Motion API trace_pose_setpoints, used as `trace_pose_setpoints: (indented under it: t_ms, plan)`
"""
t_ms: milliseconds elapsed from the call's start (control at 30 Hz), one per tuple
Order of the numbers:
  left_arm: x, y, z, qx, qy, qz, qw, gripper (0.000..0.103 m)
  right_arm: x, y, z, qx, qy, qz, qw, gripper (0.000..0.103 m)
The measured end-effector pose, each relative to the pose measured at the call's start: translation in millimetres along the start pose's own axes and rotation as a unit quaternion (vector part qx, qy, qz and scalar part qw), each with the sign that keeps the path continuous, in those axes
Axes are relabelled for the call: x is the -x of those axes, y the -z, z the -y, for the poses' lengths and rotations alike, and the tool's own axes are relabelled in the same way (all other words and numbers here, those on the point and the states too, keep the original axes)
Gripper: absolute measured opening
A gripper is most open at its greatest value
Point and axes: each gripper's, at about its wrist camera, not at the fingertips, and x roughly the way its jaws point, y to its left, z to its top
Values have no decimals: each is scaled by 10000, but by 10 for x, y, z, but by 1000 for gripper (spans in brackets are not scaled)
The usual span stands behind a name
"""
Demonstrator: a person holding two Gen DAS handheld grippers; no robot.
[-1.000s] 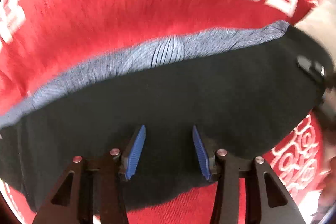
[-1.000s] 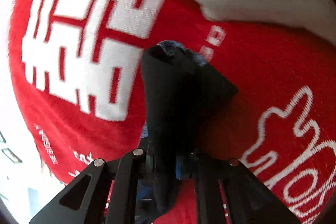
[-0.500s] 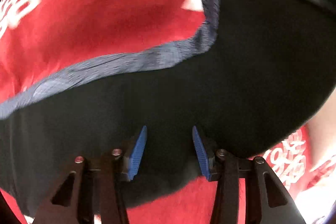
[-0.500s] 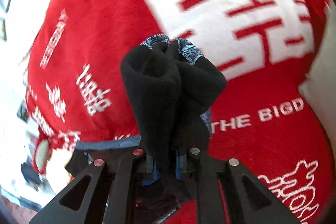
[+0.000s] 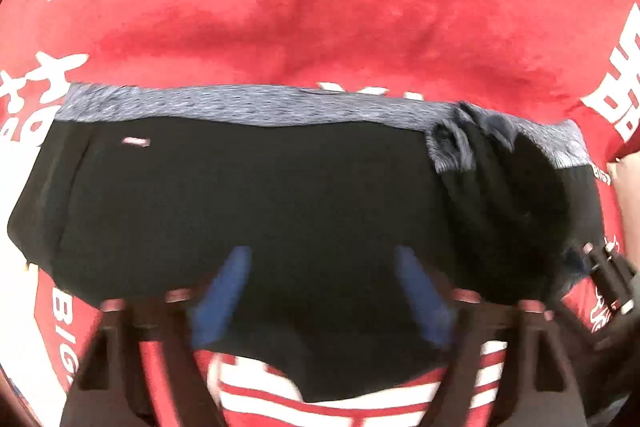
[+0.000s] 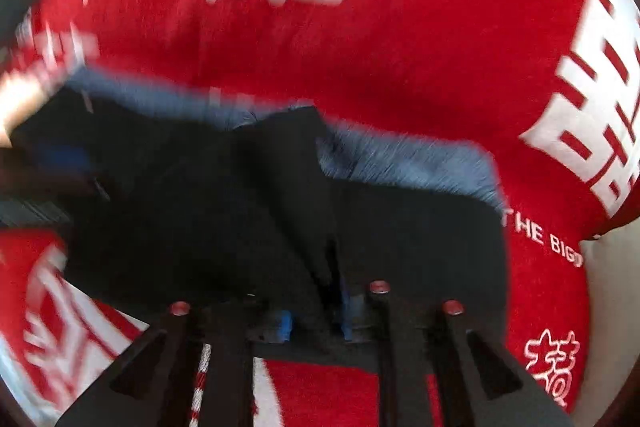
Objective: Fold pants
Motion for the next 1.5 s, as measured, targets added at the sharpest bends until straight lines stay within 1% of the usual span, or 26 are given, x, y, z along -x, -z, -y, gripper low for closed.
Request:
trace_pose_setpoints:
  t_ms: [67, 100, 167, 267, 333, 433, 500, 600, 667, 700, 733, 767, 800, 833, 867, 933, 1033, 1100, 1133, 1200, 1267, 1300, 1333, 1367, 1400, 1500]
  plan:
    - [-10, 21, -67, -80, 102, -7, 9999, 85, -19, 80, -251, 433, 628, 161, 9970, 37]
    - [-9, 28, -91, -98, 164, -16, 9998, 85, 20, 115, -350, 630, 818, 236, 9944, 40]
    - [7, 17, -157, -118, 338, -39, 9994, 85, 113, 145, -399, 685, 730, 270, 9946, 51]
    - [213, -83, -150, -179, 640, -20, 9978, 85, 323, 194, -375, 685, 473, 223, 9963, 53]
    - [322, -161, 11, -308, 886, -12, 9956, 85, 470, 224, -298, 536, 246, 213, 9980, 55]
    - [450, -309, 288, -571, 1346, -98, 9892, 85, 662, 258, -43, 59, 113, 148, 9998, 62]
    - [460, -353, 510, -816, 1588, -144, 9838, 85, 723, 303, 189, -339, 18, 19, 9994, 62]
    - [379, -391, 768, -1094, 1694, -297, 9790, 85, 702, 403, 480, -908, -230, -198, 9954, 62]
    - [348, -392, 899, -1164, 1698, -406, 9778, 85, 629, 460, 550, -1073, -281, -327, 9933, 62]
    - [324, -393, 950, -1156, 1738, -457, 9769, 78, 602, 480, 586, -1146, -315, -369, 9922, 62]
    - [303, -406, 998, -1164, 1793, -508, 9756, 57, 586, 490, 636, -1240, -371, -411, 9907, 62]
    - [254, -413, 1073, -1220, 1846, -639, 9731, 43, 576, 517, 679, -1351, -438, -450, 9888, 61]
    - [225, -415, 1120, -1250, 1826, -754, 9723, 23, 556, 542, 725, -1486, -498, -485, 9865, 61]
    - [202, -411, 1150, -1266, 1810, -855, 9716, 10, 541, 560, 764, -1590, -541, -504, 9845, 58]
    - [212, -396, 1175, -1265, 1844, -939, 9702, 5, 540, 578, 806, -1691, -593, -526, 9824, 53]
    - [278, -382, 1185, -1290, 1827, -907, 9704, 5, 540, 587, 904, -1860, -673, -575, 9786, 50]
    - [330, -295, 1112, -1388, 1567, -826, 9744, 5, 609, 599, 1021, -1971, -657, -528, 9768, 50]
    - [110, -139, 987, -1202, 1456, -1117, 9756, 5, 597, 622, 1061, -1982, -659, -551, 9764, 50]
    - [51, -72, 940, -1141, 1504, -1113, 9757, 6, 571, 630, 1071, -1987, -682, -577, 9760, 50]
    - [92, -4, 909, -1075, 1557, -798, 9787, 6, 511, 677, 1067, -2000, -752, -676, 9746, 50]
    - [159, 15, 896, -961, 1500, -693, 9816, 6, 489, 705, 1087, -2049, -823, -678, 9730, 50]
    - [204, 20, 885, -933, 1446, -676, 9828, 11, 483, 714, 1104, -2080, -839, -668, 9722, 50]
    - [246, 22, 880, -924, 1333, -672, 9845, 27, 481, 715, 1138, -2131, -874, -676, 9708, 50]
    - [313, 15, 862, -885, 1137, -636, 9875, 38, 484, 711, 1171, -2177, -901, -676, 9695, 50]
    - [372, 3, 849, -842, 1052, -585, 9892, 52, 495, 691, 1232, -2275, -943, -656, 9670, 50]
    - [551, -122, 874, -764, 1104, -366, 9903, 53, 527, 549, 1446, -2534, -1041, -515, 9604, 50]
